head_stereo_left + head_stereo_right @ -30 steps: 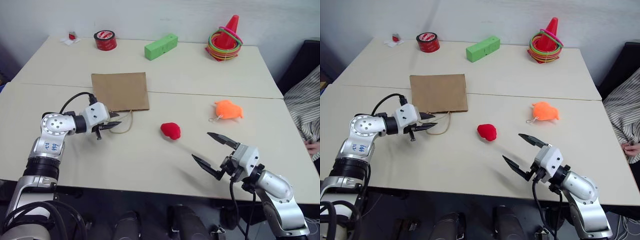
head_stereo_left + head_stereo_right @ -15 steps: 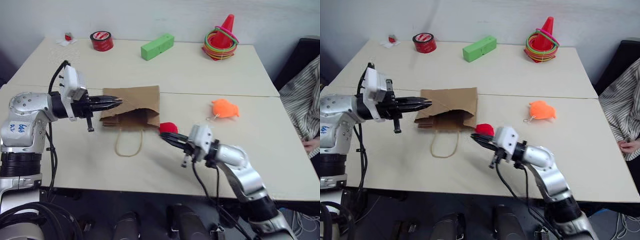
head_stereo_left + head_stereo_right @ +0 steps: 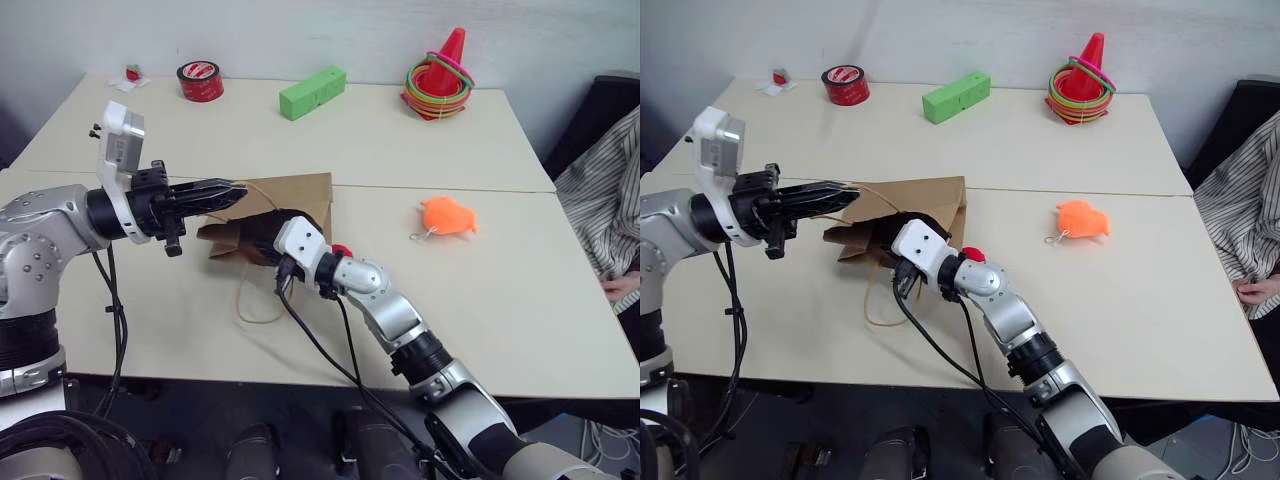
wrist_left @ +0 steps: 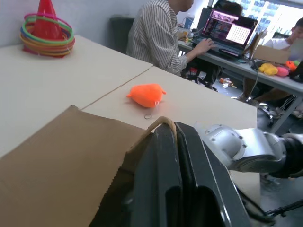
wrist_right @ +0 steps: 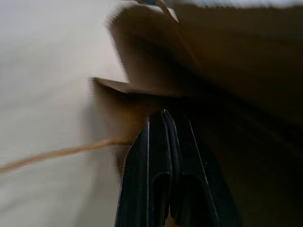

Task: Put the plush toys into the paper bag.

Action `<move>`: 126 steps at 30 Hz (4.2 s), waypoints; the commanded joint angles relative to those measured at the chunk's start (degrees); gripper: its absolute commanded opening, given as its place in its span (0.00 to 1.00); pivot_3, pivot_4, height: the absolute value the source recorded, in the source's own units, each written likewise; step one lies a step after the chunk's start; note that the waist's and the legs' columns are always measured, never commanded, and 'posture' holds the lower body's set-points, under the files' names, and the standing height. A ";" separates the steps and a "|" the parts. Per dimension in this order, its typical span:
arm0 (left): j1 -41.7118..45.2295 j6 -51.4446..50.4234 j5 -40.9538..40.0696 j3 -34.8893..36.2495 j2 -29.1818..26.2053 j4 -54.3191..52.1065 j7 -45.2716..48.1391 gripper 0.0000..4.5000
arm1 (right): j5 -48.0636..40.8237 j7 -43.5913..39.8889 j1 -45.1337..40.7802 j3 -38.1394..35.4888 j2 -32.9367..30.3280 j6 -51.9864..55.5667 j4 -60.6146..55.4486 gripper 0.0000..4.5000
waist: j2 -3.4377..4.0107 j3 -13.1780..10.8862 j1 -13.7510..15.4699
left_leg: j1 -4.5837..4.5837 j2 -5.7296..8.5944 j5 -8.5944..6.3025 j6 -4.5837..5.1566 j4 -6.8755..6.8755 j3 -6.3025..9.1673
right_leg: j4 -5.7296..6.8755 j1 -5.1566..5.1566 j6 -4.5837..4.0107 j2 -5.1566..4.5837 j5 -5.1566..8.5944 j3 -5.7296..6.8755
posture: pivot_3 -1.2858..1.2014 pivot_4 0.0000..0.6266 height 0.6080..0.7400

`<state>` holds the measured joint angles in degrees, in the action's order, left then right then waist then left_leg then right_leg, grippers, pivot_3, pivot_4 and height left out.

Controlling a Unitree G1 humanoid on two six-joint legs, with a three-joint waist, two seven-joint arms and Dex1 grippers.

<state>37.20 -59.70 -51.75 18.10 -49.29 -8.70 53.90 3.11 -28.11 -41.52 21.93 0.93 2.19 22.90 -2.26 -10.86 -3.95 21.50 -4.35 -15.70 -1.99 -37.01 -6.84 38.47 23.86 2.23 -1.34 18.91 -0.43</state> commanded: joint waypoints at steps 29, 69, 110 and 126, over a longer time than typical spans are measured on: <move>2.55 -0.56 -5.62 4.20 -7.87 6.81 1.03 0.00 | 7.75 -9.38 9.37 6.53 -4.73 -1.74 6.05 0.01 | -0.34 0.24 -0.79 | -0.27 -0.02 -0.09 -0.15 0.10 0.08 | -0.12 -0.25 -0.11 -0.01 0.07 0.08 | 0.52 0.24 1.00; 3.78 27.79 15.95 -11.39 -2.33 11.69 19.68 0.00 | -16.30 -9.45 46.13 -43.87 -33.91 -4.45 -26.02 1.00 | -0.08 0.04 0.29 | -0.34 0.13 -0.10 0.00 0.73 -0.14 | -0.59 -0.22 0.05 0.00 0.10 -0.09 | 0.52 0.24 1.00; 3.70 19.30 9.67 -8.52 -1.86 10.08 22.84 0.00 | -9.71 -26.05 4.02 -2.65 -25.56 17.48 -30.76 0.00 | 0.22 -0.18 -0.65 | 0.25 0.13 0.23 -0.11 0.10 -0.13 | 0.41 0.54 0.02 0.03 0.10 -0.23 | 0.52 0.24 1.00; 5.83 16.88 9.00 -9.03 1.99 12.39 22.70 0.00 | 4.38 -25.22 -4.80 10.33 -17.24 4.39 -17.27 0.00 | 0.19 -0.18 -0.98 | 0.72 0.17 0.19 -0.02 -0.17 0.06 | 0.46 0.83 0.03 -0.04 0.10 -0.06 | 0.52 0.24 1.00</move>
<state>42.21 -42.63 -41.30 8.04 -47.14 3.83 76.34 6.60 -53.98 -44.68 31.58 -17.37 9.20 5.57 -2.07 -11.05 -4.93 22.21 -4.18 -15.51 -2.02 -37.18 -6.78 38.94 24.70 2.26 -1.37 19.01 -0.48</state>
